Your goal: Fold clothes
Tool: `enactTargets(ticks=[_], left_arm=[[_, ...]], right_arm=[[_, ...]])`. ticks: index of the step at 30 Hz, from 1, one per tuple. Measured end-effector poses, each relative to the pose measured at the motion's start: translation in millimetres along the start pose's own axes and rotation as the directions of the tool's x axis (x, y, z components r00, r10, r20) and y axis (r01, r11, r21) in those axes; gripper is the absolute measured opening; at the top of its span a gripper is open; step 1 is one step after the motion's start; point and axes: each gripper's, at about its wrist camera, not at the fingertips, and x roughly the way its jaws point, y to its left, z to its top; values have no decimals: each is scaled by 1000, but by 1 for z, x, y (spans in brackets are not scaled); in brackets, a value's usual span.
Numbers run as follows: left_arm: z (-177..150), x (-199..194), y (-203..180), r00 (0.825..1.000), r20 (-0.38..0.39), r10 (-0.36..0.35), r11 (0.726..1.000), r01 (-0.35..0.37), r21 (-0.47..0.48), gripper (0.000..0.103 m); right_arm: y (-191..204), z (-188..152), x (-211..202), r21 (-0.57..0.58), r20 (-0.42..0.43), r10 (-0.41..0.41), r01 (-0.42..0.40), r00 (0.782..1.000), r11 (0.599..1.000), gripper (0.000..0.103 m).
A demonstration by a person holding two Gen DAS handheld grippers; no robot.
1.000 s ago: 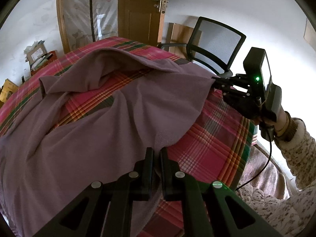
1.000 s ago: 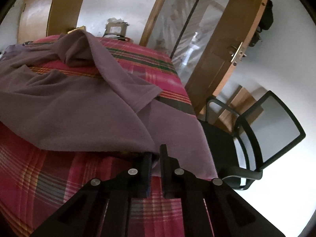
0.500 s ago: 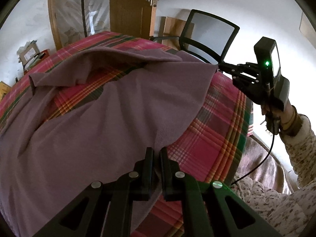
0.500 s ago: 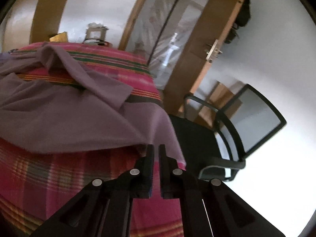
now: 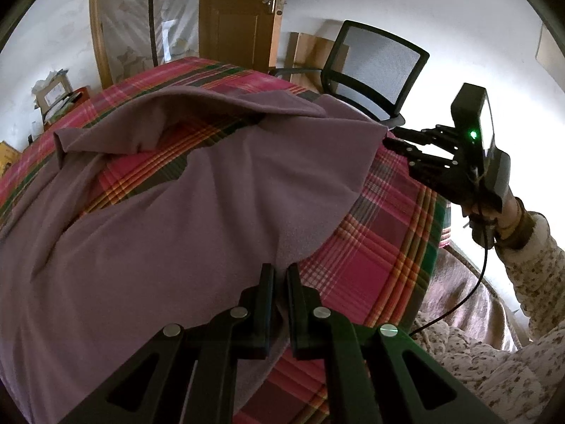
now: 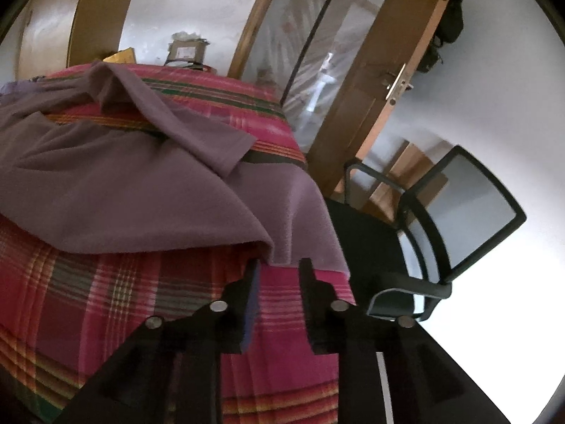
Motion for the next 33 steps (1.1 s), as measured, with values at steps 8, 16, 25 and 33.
enactTargets(ticks=[8, 16, 25, 33], left_arm=[[2, -4, 4, 1000, 12, -6, 1000, 7, -27, 7], [4, -11, 9, 999, 32, 1, 999, 1, -54, 7], [3, -9, 6, 1000, 20, -5, 999, 6, -49, 7], [3, -2, 2, 1000, -3, -13, 999, 13, -31, 7]], right_arm=[[-1, 12, 11, 0, 22, 34, -34, 999, 999, 37], [8, 26, 18, -30, 46, 94, -93, 995, 995, 36], [10, 25, 23, -74, 35, 0, 2, 999, 997, 4], [1, 25, 8, -81, 62, -77, 82, 995, 993, 4]])
